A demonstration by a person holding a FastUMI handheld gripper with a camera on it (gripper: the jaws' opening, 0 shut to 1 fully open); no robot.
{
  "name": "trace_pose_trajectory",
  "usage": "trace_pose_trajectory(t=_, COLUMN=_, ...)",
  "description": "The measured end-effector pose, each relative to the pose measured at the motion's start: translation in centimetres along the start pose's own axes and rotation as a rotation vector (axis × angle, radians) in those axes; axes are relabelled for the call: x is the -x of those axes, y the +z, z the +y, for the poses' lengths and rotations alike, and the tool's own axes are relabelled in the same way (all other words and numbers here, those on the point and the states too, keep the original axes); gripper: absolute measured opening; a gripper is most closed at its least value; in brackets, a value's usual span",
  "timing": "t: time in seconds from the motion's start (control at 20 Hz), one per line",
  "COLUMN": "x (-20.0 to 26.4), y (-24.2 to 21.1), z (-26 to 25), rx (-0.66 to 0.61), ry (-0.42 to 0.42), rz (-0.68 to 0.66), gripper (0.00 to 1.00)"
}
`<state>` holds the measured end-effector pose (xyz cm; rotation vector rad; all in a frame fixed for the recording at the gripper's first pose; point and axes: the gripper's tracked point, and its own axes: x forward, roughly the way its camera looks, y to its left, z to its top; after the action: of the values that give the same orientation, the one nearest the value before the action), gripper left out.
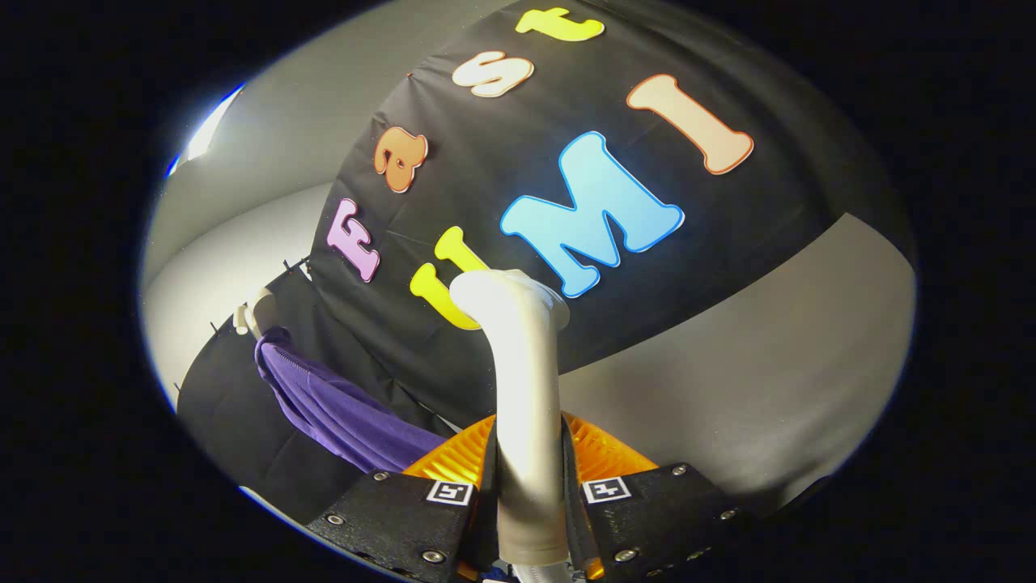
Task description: Iron the clothes twice with a garment steamer, once on the left side and once on the right side.
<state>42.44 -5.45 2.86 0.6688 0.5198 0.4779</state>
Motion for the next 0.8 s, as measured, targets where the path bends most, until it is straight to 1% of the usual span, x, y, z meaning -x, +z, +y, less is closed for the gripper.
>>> trace_pose_trajectory(t=0.25, x=5.4, y=-2.7, z=3.5, rx=0.103, ry=-0.059, rz=-0.104, gripper=0.35)
trace_pose_trajectory(t=0.4, x=8.8, y=-4.5, z=5.7, rx=0.139, ry=-0.089, rz=-0.184, gripper=0.35)
trace_pose_trajectory(t=0.6, x=12.2, y=-8.1, z=7.2, rx=0.221, ry=-0.161, rz=-0.239, gripper=0.35)
trace_pose_trajectory(t=0.7, x=14.1, y=-9.8, z=8.8, rx=0.237, ry=-0.167, rz=-0.290, gripper=0.35)
trace_pose_trajectory(t=0.8, x=15.7, y=-10.8, z=10.4, rx=0.292, ry=-0.192, rz=-0.352, gripper=0.35)
